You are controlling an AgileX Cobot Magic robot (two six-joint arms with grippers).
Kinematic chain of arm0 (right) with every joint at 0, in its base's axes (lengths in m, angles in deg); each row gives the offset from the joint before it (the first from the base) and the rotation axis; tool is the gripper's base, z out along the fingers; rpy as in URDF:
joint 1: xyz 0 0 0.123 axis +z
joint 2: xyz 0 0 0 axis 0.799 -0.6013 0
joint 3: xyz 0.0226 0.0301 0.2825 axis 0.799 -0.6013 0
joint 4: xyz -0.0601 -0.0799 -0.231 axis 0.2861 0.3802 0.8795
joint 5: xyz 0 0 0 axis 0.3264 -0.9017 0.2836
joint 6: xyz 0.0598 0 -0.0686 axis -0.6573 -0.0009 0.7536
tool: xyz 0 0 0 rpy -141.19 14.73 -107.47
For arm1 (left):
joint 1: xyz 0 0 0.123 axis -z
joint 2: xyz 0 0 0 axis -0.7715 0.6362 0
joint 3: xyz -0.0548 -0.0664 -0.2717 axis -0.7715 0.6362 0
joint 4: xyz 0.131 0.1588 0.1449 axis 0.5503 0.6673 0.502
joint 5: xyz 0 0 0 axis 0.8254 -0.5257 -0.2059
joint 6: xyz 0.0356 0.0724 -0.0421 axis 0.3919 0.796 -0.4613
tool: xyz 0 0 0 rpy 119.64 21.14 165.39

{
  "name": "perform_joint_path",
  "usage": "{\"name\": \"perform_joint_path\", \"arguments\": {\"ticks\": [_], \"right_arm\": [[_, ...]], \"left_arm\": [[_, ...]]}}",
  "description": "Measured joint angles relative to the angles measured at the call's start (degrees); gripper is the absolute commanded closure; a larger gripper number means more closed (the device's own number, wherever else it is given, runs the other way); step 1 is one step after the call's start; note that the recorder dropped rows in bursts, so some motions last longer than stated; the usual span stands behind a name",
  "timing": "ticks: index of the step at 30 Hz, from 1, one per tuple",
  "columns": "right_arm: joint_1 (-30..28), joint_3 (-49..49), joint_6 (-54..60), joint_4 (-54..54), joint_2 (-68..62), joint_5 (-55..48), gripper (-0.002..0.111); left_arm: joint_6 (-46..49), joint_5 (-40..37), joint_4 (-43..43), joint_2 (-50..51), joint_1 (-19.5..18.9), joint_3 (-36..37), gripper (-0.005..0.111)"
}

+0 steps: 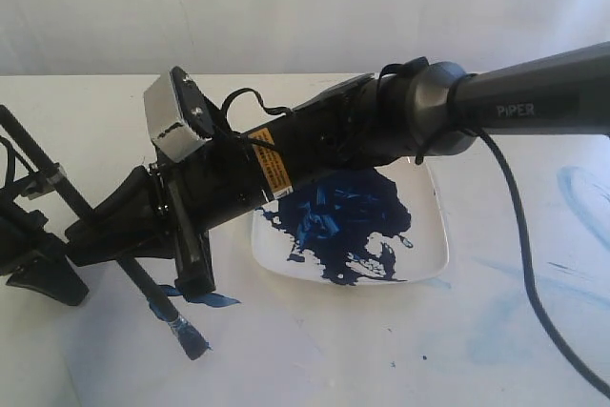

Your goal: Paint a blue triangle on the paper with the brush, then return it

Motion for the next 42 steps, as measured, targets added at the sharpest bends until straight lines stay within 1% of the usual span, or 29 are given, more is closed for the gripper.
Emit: {"name": "perform_joint_path", "arguments": {"ticks": [42], "right_arm": [[-1.44,0.00,1.42,0.00,-0.37,0.00,0.108]], "left_arm": [[0.00,0.00,0.00,0.00,0.00,0.00,0.107]]}}
